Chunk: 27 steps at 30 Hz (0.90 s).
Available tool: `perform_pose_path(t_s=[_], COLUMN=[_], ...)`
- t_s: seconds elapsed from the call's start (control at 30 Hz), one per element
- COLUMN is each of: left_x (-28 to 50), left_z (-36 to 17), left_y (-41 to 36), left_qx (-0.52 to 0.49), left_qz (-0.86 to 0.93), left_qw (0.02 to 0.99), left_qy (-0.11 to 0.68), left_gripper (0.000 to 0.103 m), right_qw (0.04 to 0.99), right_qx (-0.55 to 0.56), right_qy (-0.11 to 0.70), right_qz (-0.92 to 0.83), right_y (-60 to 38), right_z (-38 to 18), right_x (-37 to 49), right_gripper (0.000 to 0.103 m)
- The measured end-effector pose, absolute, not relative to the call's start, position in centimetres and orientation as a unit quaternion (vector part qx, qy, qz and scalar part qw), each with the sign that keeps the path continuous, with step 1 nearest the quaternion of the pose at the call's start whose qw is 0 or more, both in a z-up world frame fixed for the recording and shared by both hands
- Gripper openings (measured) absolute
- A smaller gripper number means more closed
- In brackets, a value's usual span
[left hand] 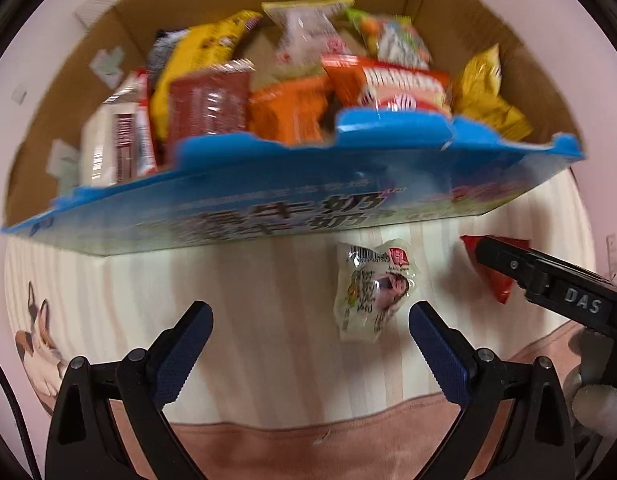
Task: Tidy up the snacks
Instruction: 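Grasp the small clear candy packet with the left gripper while the right grasps the red triangle packet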
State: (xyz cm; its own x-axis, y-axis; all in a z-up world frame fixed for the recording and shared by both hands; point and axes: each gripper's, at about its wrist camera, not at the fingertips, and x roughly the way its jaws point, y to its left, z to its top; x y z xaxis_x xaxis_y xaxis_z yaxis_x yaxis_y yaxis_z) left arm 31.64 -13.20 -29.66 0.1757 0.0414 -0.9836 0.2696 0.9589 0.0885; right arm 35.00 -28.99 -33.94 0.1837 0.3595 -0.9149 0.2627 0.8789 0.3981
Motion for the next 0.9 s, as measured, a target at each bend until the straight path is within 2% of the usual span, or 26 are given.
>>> perform_pose_path(t_s=[0.03,0.07,0.17,0.23,0.3,0.37,0.43,0.5,0.67,0.9], left_x=[31.8,32.0,32.3,32.4,32.4,32.2,31.9,31.6,30.3,27.2], left_z=[-30.2,-30.7,-32.1,-32.8,-33.3,-33.5,-33.8,-34.0,-33.7,-33.2], left_y=[-13.5,-13.7,-14.5,-15.1,-15.8,-16.7,-17.4,-18.0,-17.5,-11.7], left_qx=[0.126,0.128,0.132,0.137,0.136,0.144,0.141,0.141,0.136,0.075], left_qz=[-0.076,-0.077,-0.081,-0.089,-0.103,-0.117,-0.132,-0.141,-0.146,-0.125], left_qw=[0.754,0.751,0.745,0.740,0.734,0.733,0.729,0.727,0.729,0.712], left_qy=[0.640,0.643,0.649,0.653,0.657,0.655,0.657,0.658,0.655,0.687], left_gripper=[0.101,0.101,0.100,0.084,0.076,0.063,0.044,0.033,0.033,0.033], right_qw=[0.731,0.735,0.743,0.744,0.742,0.739,0.736,0.734,0.731,0.719], right_qx=[0.239,0.234,0.219,0.217,0.225,0.230,0.234,0.239,0.238,0.247], right_qy=[0.638,0.635,0.631,0.631,0.631,0.632,0.634,0.635,0.639,0.646], right_qz=[0.030,0.031,0.036,0.036,0.033,0.030,0.028,0.029,0.033,0.064], right_y=[-29.0,-29.0,-29.0,-29.3,-29.8,-29.9,-30.0,-30.1,-29.4,-26.0], right_z=[-34.4,-34.4,-34.1,-34.0,-34.1,-34.2,-34.3,-34.2,-33.8,-33.0], right_x=[35.1,35.1,34.7,34.3,33.6,33.5,33.0,32.4,31.7,28.9], right_gripper=[0.071,0.062,0.057,0.057,0.057,0.057,0.057,0.057,0.056,0.056])
